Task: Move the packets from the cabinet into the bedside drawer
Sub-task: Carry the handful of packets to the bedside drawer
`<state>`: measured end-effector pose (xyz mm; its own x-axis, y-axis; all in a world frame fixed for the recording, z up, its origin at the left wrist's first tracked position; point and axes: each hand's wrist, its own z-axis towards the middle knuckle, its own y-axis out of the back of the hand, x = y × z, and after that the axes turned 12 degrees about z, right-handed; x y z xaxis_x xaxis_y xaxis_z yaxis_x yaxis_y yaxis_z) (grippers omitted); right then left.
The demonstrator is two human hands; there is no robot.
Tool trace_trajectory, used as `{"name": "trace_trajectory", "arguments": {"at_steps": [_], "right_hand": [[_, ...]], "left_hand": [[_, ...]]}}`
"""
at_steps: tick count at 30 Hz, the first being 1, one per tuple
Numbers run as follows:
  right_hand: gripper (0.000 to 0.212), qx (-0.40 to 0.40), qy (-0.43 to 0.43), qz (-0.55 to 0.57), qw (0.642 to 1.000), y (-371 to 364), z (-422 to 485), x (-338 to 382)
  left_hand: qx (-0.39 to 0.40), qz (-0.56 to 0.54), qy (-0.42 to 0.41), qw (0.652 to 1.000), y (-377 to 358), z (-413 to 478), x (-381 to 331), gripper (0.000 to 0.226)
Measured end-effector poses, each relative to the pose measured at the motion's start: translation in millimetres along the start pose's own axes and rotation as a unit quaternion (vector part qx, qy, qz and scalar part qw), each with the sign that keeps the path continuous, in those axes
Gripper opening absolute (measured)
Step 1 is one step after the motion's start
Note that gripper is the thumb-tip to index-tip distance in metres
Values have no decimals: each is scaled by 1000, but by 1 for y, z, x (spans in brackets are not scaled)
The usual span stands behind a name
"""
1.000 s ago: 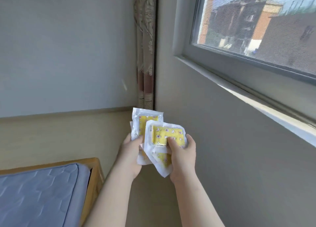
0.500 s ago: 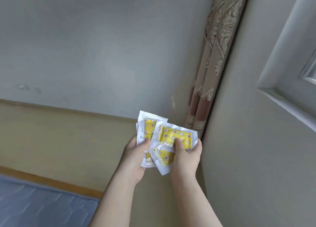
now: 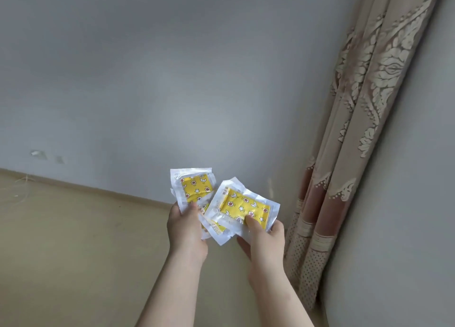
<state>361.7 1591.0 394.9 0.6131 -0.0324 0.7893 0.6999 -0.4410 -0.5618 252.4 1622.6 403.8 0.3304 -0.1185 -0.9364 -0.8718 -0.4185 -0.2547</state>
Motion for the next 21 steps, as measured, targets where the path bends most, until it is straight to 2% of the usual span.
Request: {"name": "trace_trajectory", "arguments": {"at_steps": [3, 6, 12, 14, 21], "right_hand": [[14, 45, -45, 23, 998, -30, 48, -3], [22, 83, -84, 12, 993, -56, 101, -12], [20, 169, -102, -29, 980, -120, 214, -3], [19, 204, -117, -53, 970, -142, 243, -6], [19, 306, -221, -110, 919, -222, 300, -67]], "left_hand": [[-19, -29, -28, 999, -20, 50, -11, 29], [-27, -37, -44, 998, -36, 103, -12, 28], [-15, -50, -86, 995, -68, 197, -27, 30], [-36, -67, -107, 991, -67, 223, -34, 31], [-145, -113, -153, 971, -20, 300, -54, 55]]}}
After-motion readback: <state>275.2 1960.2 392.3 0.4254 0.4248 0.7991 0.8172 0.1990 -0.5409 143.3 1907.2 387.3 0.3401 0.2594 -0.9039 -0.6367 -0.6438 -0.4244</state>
